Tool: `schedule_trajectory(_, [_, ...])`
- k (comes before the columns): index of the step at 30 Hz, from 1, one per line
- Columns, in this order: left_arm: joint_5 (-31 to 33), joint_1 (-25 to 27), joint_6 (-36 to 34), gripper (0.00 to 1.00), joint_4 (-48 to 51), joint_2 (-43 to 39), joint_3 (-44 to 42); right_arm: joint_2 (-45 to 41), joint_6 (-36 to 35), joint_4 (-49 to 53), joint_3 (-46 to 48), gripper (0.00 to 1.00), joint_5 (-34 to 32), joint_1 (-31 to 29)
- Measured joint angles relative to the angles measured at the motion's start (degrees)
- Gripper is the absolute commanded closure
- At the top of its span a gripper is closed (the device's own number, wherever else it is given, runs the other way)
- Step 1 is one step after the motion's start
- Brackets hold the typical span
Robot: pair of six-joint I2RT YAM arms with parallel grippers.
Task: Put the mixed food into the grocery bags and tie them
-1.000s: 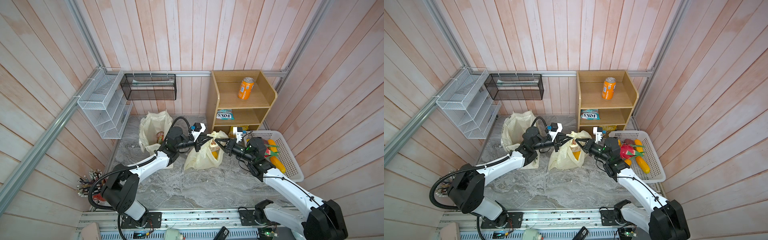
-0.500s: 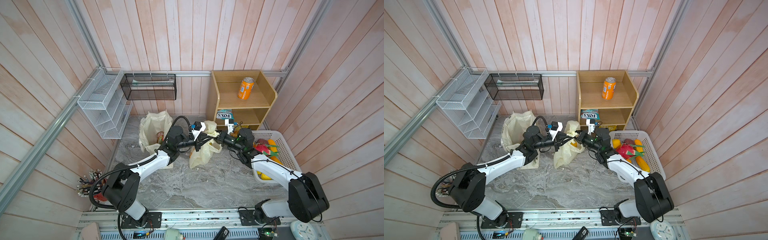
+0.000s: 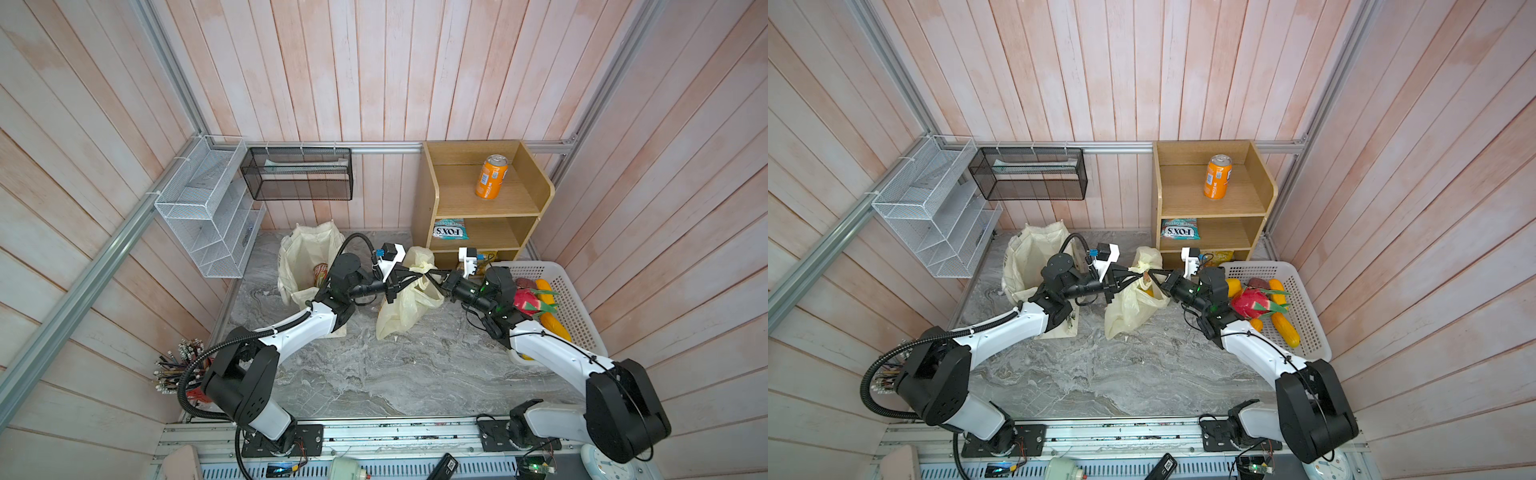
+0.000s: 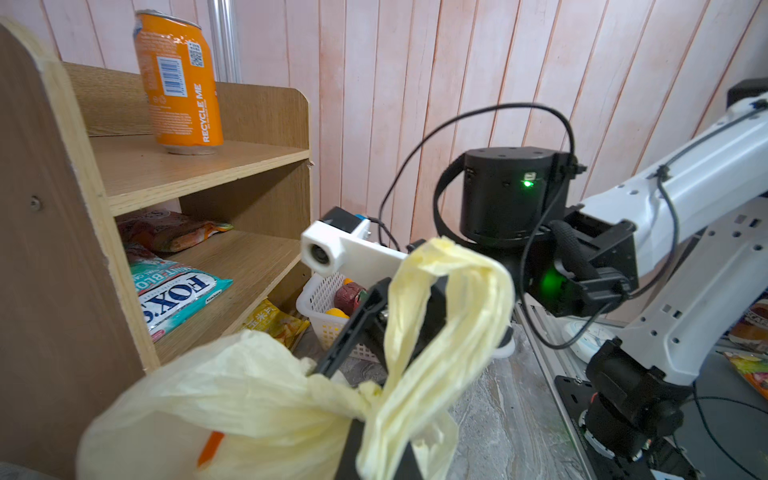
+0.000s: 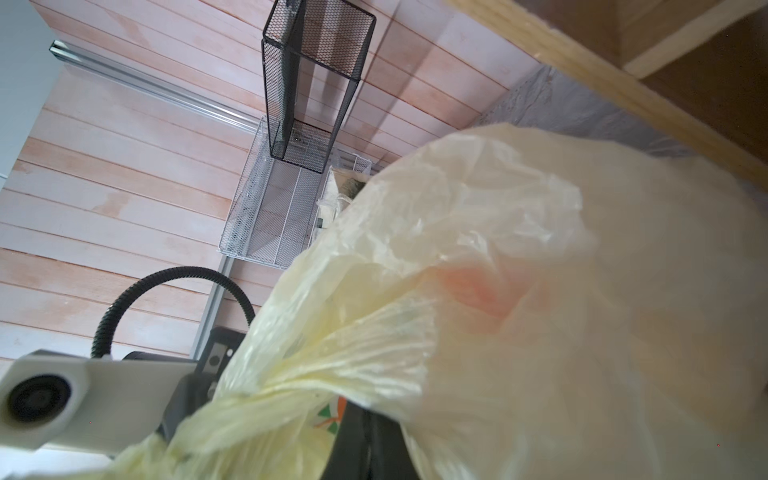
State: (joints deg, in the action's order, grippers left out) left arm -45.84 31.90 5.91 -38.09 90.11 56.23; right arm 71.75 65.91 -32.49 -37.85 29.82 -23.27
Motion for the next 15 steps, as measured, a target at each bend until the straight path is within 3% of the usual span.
schedule_trajectory(5, [-1.4, -1.4, 3.2, 1.00, -1.2, 0.0, -0.6, -7.3, -0.1, 1.0, 4.9, 1.00, 0.0, 0.2])
schedule_trajectory(15, [-2.5, -0.7, 5.5, 1.00, -2.1, 1.0, -0.6, -12.9, -1.6, 5.3, 7.8, 1.00, 1.2, 0.0])
